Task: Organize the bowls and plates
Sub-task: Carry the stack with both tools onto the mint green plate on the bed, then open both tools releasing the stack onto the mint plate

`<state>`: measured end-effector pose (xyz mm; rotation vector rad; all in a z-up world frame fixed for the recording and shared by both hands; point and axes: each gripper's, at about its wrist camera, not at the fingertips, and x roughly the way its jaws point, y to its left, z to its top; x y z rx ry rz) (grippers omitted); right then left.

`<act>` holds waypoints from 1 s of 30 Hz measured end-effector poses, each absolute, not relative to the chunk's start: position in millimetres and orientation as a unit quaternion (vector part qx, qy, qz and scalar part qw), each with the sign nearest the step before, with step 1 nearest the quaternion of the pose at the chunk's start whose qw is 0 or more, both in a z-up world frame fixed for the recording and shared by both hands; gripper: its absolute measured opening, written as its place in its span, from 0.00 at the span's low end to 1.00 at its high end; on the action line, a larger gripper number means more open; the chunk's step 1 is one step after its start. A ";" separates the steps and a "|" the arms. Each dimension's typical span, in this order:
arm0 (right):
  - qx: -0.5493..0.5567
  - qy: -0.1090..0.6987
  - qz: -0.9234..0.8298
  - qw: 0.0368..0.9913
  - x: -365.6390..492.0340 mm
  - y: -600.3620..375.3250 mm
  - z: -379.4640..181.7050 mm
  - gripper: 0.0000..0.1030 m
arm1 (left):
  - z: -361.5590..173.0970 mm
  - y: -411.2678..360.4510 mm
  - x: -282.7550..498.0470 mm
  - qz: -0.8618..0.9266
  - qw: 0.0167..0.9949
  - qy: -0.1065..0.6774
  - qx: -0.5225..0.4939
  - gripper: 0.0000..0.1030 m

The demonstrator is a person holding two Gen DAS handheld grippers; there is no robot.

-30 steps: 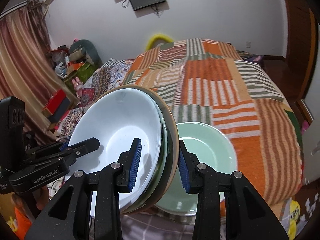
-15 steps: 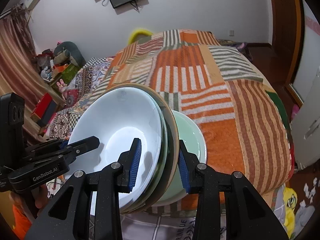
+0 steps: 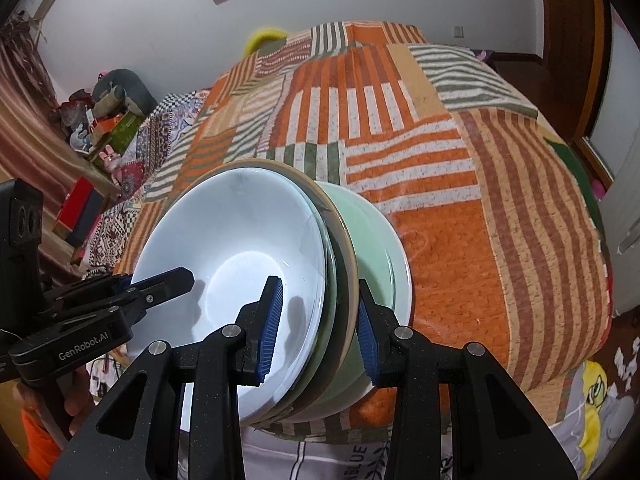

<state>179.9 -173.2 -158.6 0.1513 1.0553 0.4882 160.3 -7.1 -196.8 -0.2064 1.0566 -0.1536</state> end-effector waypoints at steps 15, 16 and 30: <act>0.067 0.495 0.239 0.833 182.3 -174.3 -165.1 0.34 | -202.5 -2.9 160.3 -0.078 0.858 0.497 -0.106 0.27; 0.063 0.494 0.235 0.834 181.4 -176.1 -164.6 0.34 | -201.3 -2.9 159.2 -0.077 0.859 0.495 -0.107 0.27; 0.060 0.402 0.238 0.882 151.9 -200.6 -88.9 0.35 | -95.4 6.8 97.9 -0.053 0.926 0.363 -0.089 0.27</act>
